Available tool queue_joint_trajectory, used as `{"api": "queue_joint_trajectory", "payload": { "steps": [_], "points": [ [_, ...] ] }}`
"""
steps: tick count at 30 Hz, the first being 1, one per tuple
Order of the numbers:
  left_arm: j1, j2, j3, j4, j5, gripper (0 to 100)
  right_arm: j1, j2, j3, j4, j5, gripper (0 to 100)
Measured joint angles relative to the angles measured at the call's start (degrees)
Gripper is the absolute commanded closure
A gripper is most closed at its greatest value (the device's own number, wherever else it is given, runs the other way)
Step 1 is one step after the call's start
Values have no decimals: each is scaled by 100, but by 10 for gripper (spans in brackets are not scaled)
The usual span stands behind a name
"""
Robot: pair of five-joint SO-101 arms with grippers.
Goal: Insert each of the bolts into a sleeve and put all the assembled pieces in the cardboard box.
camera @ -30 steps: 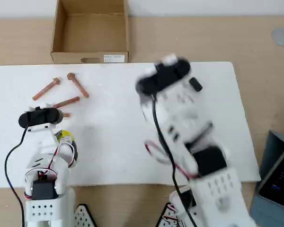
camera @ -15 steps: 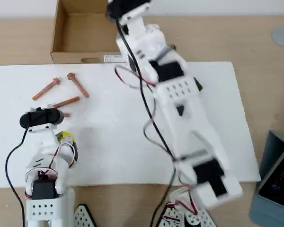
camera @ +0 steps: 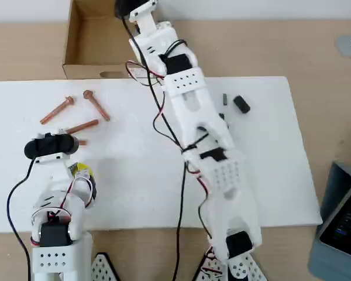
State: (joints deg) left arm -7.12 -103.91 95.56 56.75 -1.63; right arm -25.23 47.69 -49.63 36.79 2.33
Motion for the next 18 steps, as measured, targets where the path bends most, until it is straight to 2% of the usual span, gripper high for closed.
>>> {"api": "queue_joint_trajectory", "payload": {
  "steps": [7, 11, 16, 18],
  "points": [
    [0, 0, 0, 0, 0, 998, 0, 1477, -1538, 26, 756, 986],
    [0, 0, 0, 0, 0, 998, 0, 1855, -2084, 519, 1125, 977],
    [0, 0, 0, 0, 0, 998, -9, 2022, -2426, 967, 1178, 846],
    [0, 0, 0, 0, 0, 998, -18, 2022, -2435, 967, 1196, 825]
  ]
}}
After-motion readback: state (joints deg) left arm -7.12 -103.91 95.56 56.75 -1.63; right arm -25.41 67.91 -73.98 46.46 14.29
